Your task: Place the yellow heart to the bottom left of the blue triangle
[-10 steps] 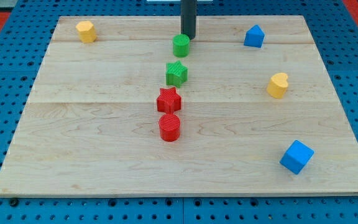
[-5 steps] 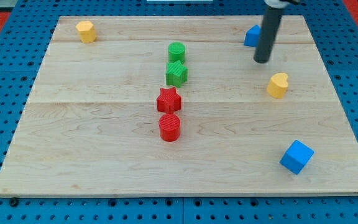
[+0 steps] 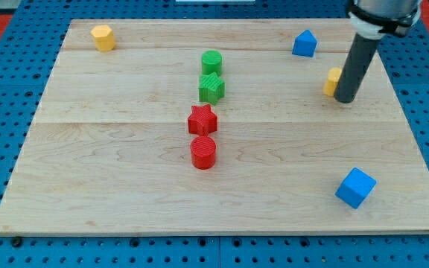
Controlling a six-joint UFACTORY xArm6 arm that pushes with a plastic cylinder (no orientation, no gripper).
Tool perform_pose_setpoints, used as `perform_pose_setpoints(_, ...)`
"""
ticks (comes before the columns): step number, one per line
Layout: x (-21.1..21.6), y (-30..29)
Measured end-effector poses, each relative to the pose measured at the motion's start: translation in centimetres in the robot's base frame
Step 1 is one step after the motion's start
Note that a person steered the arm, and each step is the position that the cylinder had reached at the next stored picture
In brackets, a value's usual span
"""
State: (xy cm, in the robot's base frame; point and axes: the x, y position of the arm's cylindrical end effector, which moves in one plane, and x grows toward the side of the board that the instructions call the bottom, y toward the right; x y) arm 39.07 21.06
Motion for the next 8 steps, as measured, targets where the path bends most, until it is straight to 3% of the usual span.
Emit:
perform_pose_setpoints(1,-0.7,-0.4)
perform_pose_setpoints(3,-7.4,-1.6)
perform_pose_setpoints(4,-7.8,1.8)
perform_pose_setpoints(5,-9.6,-1.0)
perform_pose_setpoints(7,-10.2,-4.9)
perform_pose_setpoints(8,-8.6,-4.0)
